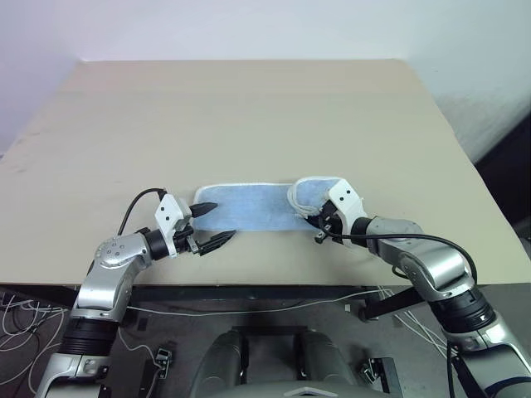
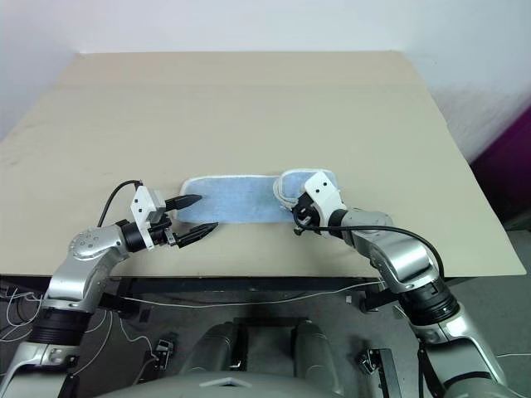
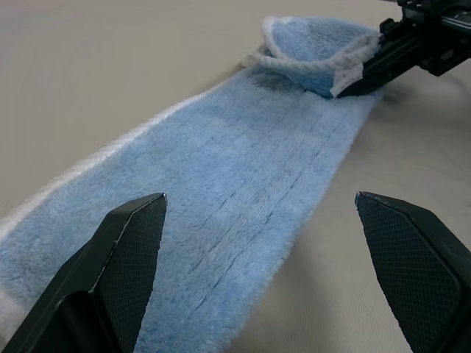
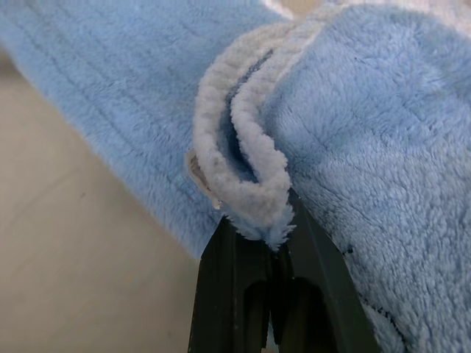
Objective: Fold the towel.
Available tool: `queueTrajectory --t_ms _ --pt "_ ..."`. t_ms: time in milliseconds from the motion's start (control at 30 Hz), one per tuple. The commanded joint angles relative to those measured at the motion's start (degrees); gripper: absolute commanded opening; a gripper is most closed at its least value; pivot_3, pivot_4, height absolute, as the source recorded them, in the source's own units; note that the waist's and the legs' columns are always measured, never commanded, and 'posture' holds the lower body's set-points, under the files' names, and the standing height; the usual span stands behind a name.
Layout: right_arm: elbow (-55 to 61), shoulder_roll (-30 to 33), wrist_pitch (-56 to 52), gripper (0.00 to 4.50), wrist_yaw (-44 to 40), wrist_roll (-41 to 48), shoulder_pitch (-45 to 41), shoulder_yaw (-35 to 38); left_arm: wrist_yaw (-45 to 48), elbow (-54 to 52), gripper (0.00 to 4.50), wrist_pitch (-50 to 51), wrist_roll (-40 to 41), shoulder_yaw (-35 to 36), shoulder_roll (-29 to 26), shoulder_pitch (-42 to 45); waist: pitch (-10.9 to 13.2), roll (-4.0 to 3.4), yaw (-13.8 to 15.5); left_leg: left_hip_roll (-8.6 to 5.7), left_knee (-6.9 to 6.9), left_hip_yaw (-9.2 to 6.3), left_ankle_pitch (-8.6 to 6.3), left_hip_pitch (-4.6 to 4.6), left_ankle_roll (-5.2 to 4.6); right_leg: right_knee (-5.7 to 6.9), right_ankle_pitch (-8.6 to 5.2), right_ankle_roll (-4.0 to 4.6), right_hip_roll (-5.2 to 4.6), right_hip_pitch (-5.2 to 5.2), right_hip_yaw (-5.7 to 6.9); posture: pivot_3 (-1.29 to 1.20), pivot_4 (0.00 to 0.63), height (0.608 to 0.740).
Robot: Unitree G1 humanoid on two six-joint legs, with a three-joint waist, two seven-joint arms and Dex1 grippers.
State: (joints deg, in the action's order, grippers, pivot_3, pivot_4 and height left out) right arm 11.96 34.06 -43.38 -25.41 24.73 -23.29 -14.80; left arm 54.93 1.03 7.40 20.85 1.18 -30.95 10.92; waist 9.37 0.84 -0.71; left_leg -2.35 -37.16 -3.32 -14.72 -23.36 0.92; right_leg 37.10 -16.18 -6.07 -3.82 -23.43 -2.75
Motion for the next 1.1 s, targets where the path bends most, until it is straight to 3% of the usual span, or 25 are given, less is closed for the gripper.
queueTrajectory --t_ms 33,133,233,500,667,767,1000,1033,1100 --pt "1.05 -1.22 0.29 0.01 -0.85 -1.42 -1.23 1.89 0.09 -2.23 4.30 -0.26 0.34 0.36 -0.18 0.16 0.00 0.00 0.02 0.00 0.00 0.00 0.00 0.00 0.00 0.00 0.00 0.00 0.00 0.00 0.00 0.00 0.150 0.740" --pt "1.69 -1.82 -0.22 0.01 -1.98 -1.79 -0.85 2.05 0.20 -2.03 4.30 -0.36 0.27 0.32 -0.21 0.28 0.00 0.00 0.01 0.00 0.00 0.00 0.00 0.00 0.00 0.00 0.00 0.00 0.00 0.00 0.00 0.00 0.150 0.740" --pt "2.87 -1.94 -0.78 0.63 -3.73 -0.97 -0.14 2.40 0.25 -2.01 4.30 -0.34 0.27 0.27 -0.21 0.35 0.00 0.00 0.01 0.00 0.00 0.00 0.00 0.00 0.00 0.00 0.00 0.00 0.00 0.00 0.01 0.00 0.150 0.740" --pt "9.81 -0.20 0.70 3.28 -8.04 1.93 2.64 8.71 -0.67 -3.05 4.30 0.71 1.13 1.10 0.03 -1.09 0.00 0.00 0.07 0.00 0.01 0.00 0.00 -0.01 0.00 -0.01 0.00 0.00 -0.02 0.00 0.00 0.00 0.150 0.740" --pt "9.58 0.77 1.05 3.28 -9.39 5.14 3.70 17.43 -4.87 -8.10 4.30 6.30 7.87 5.40 2.37 -3.75 0.01 0.01 0.06 -0.01 0.02 -0.02 0.00 -0.02 0.00 -0.03 0.00 0.00 -0.05 0.01 -0.01 0.00 0.150 0.740" --pt "6.11 -0.84 1.39 2.72 -8.99 5.87 2.46 19.76 -7.69 -10.68 4.30 9.83 11.09 7.22 3.83 -5.11 0.01 0.01 0.05 0.00 0.04 -0.04 0.00 -0.01 0.00 -0.03 0.00 0.00 -0.05 0.01 -0.01 0.00 0.150 0.740" --pt "-10.31 -8.06 15.03 0.25 -9.10 -3.90 -1.04 12.70 -18.47 -18.40 4.30 20.37 18.47 10.50 8.04 -9.04 0.01 0.01 -0.21 0.00 0.05 -0.03 0.00 0.00 0.01 0.00 0.00 0.01 0.01 -0.01 -0.02 0.00 0.150 0.740" --pt "-12.88 -8.89 17.06 0.02 -9.23 -5.44 -1.05 11.66 -20.37 -19.42 4.30 21.65 18.79 10.60 8.57 -9.65 0.01 0.00 -0.15 0.00 0.05 -0.01 0.00 0.01 0.01 0.00 0.00 0.01 0.00 -0.01 -0.02 0.00 0.150 0.740" --pt "-17.42 -10.08 20.25 0.02 -9.49 -8.03 -0.64 9.97 -24.27 -21.45 4.30 23.76 19.85 11.07 10.21 -10.79 0.01 0.01 0.05 -0.02 0.04 0.00 0.00 0.01 0.01 -0.01 0.00 0.00 0.01 0.00 0.01 0.00 0.150 0.740"
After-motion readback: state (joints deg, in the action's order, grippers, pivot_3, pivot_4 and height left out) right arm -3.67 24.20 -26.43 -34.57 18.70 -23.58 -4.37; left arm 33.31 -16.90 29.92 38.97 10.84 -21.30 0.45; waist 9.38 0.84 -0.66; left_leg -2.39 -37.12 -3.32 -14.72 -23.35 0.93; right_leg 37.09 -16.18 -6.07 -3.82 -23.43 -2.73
